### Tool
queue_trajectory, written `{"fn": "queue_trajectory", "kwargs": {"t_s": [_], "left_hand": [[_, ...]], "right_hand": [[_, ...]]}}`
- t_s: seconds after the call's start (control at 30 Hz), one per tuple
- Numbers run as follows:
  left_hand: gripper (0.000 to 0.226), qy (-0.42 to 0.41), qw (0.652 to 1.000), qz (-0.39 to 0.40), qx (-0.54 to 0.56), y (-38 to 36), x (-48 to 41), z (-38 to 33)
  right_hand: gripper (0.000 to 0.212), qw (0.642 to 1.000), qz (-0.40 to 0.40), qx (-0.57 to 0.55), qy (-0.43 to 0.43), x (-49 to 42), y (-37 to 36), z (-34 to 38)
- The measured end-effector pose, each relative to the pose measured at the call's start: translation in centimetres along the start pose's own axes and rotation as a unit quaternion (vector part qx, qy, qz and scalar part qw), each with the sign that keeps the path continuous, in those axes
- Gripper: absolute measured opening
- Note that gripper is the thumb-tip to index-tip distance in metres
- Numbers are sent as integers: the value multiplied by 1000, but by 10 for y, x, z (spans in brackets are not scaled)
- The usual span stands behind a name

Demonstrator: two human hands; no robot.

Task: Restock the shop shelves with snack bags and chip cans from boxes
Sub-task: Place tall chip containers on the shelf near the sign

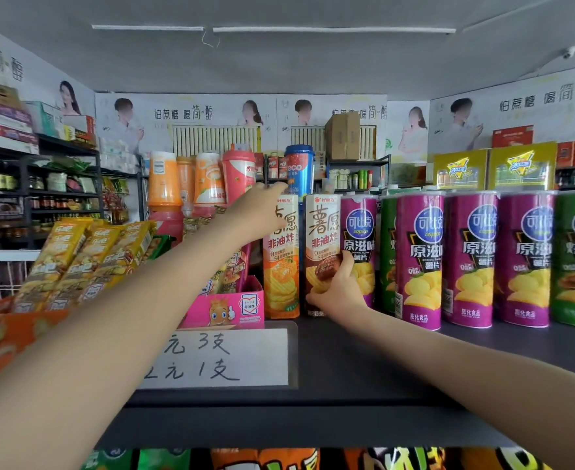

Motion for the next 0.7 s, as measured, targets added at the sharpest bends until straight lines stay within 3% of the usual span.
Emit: {"fn": "queue_trajectory", "kwargs": {"t_s": [0.3, 0.53, 0.7], "left_hand": [[47, 32, 992, -113, 45, 29, 84, -50], [35, 73, 955, -254, 134, 31, 218, -111], [32, 190, 930, -258, 182, -17, 346, -119]], "right_hand": [[70, 998, 19, -23, 60, 45, 46, 19], [43, 984, 32, -89, 153, 148, 94, 31], [31, 957, 105, -146, 229, 255, 89, 23]]}}
Point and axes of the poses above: each hand's wrist, its own x-axis away from the middle knuckle, its own y-axis out of the back of the hand, z = x × y, the point moved 5 cm from there along -x, towards the middle knuckle, and after that the axes turned 3 degrees about -z, right-handed, at the moved point
